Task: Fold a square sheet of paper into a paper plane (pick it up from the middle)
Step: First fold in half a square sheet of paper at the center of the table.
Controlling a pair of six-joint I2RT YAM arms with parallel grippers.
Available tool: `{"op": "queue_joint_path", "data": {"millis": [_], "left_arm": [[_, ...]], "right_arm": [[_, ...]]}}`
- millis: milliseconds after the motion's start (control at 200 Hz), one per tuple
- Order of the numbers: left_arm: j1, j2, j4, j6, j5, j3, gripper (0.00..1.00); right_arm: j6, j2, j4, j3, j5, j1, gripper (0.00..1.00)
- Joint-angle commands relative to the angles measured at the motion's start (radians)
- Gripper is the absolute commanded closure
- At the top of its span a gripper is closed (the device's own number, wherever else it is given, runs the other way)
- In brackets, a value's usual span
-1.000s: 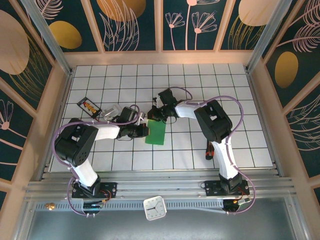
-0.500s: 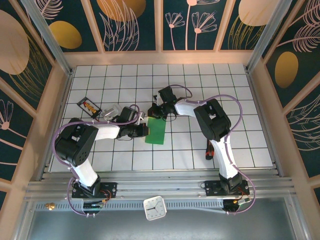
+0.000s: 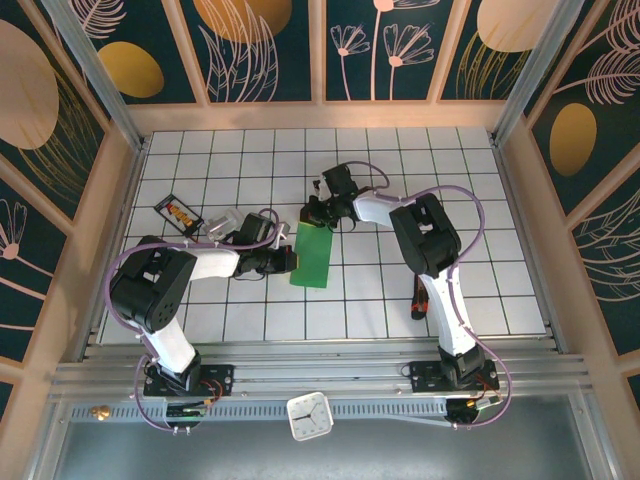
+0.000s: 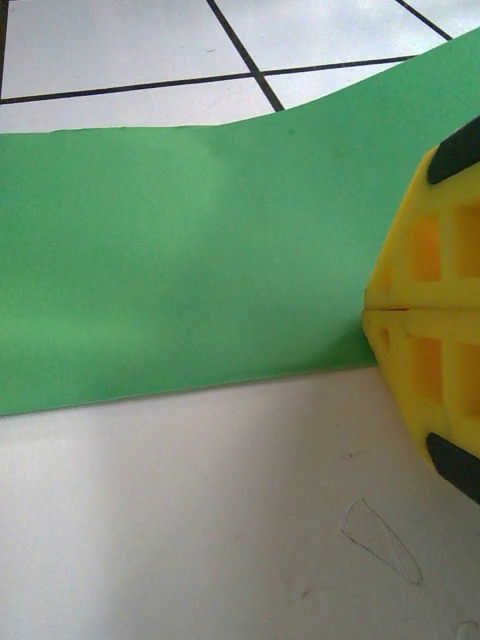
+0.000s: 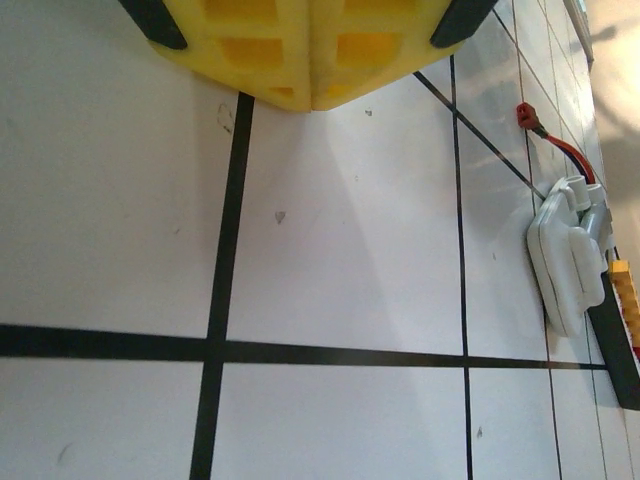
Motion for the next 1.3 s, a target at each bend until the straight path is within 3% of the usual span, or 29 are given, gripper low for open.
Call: {"op": "queue_joint_path", "data": {"millis": [0, 230, 510, 786, 1296], "left_arm": [[0.003, 0.067, -0.254, 0.025, -0.074, -0.067, 1.00], [0.004, 0.065, -0.253, 0.023, -0.073, -0.067, 1.00], [0.004, 0.064, -0.250, 0.023, -0.072, -0.065, 1.00], [0.003, 0.061, -0.252, 0.023, -0.071, -0.065, 1.00], [0.003, 0.055, -0.250, 0.023, -0.070, -0.070, 1.00]], "right_arm": [[-0.055, 0.053, -0.012, 0.041, 0.168, -0.074, 1.00], [-0.087, -0.064, 0.018, 0.012, 0.114, -0.085, 1.00], [-0.073, -0.141, 0.078, -0.096, 0.058, -0.016, 1.00], [-0.085, -0.103, 0.064, -0.060, 0.053, 0.052, 1.00], [-0.097, -0.007, 0.024, -0.010, 0.091, 0.061, 1.00]]}}
